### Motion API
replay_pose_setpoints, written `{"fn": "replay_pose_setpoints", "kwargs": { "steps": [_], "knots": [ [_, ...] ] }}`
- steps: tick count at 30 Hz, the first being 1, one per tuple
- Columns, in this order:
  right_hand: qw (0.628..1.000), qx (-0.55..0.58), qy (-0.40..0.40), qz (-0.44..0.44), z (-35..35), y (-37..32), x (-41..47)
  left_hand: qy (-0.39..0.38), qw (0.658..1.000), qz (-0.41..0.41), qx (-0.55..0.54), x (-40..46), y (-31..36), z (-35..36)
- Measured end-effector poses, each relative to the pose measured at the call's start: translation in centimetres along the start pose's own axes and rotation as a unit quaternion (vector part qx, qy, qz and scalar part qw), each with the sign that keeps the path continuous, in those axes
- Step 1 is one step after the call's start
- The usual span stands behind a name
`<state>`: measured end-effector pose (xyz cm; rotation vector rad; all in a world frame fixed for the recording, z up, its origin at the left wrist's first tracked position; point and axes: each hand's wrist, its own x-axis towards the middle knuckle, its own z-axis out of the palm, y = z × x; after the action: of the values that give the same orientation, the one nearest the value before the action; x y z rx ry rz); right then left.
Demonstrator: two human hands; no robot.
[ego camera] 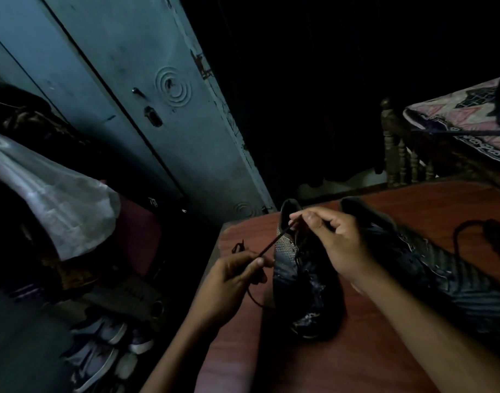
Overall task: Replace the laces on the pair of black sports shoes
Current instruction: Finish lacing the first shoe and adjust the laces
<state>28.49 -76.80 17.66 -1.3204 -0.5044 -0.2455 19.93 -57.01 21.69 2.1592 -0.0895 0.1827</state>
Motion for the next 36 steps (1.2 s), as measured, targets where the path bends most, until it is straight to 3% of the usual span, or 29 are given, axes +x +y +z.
{"fn": "replay_pose_setpoints", "kwargs": {
  "steps": [4, 9, 15, 19, 22, 25, 27, 30, 33, 36],
  "knots": [
    [0.989, 0.128, 0.004, 0.068, 0.2, -0.9, -0.1, -0.016, 0.997, -0.017, -0.070, -0.9, -1.4, 0.0],
    [0.981, 0.170, 0.007, 0.096, 0.3, -1.4, -0.1, 0.075, 0.974, -0.026, -0.210, -1.9, -2.1, 0.7],
    [0.968, 0.219, 0.089, 0.089, -0.4, -0.8, 0.2, 0.066, 0.985, 0.024, -0.156, -1.3, -3.0, 0.3],
    [0.946, 0.256, 0.139, 0.143, -1.4, -1.3, 0.5, 0.060, 0.992, 0.077, -0.074, -0.4, -4.9, 0.0],
    [0.968, 0.178, 0.119, 0.132, -1.5, -1.2, 0.4, 0.092, 0.990, 0.095, -0.047, 0.3, -6.0, 0.4],
    [0.997, -0.017, 0.035, 0.060, -1.3, -0.6, 0.0, 0.131, 0.985, 0.080, -0.079, 1.5, -5.8, 1.5],
    [0.984, -0.174, -0.038, 0.012, -1.2, -0.2, -0.4, 0.131, 0.984, 0.087, -0.078, 2.4, -5.4, 2.2],
    [0.922, -0.373, -0.095, -0.052, -1.1, 0.9, -0.9, 0.104, 0.986, 0.123, -0.031, 3.3, -5.1, 2.8],
    [0.895, -0.417, -0.133, -0.090, -0.8, 1.3, -0.9, 0.043, 0.986, 0.119, -0.108, 3.3, -4.6, 3.5],
    [0.927, -0.344, -0.133, -0.066, -0.2, 1.2, -1.0, 0.009, 0.974, 0.142, -0.177, 3.1, -4.4, 4.2]
  ]
}}
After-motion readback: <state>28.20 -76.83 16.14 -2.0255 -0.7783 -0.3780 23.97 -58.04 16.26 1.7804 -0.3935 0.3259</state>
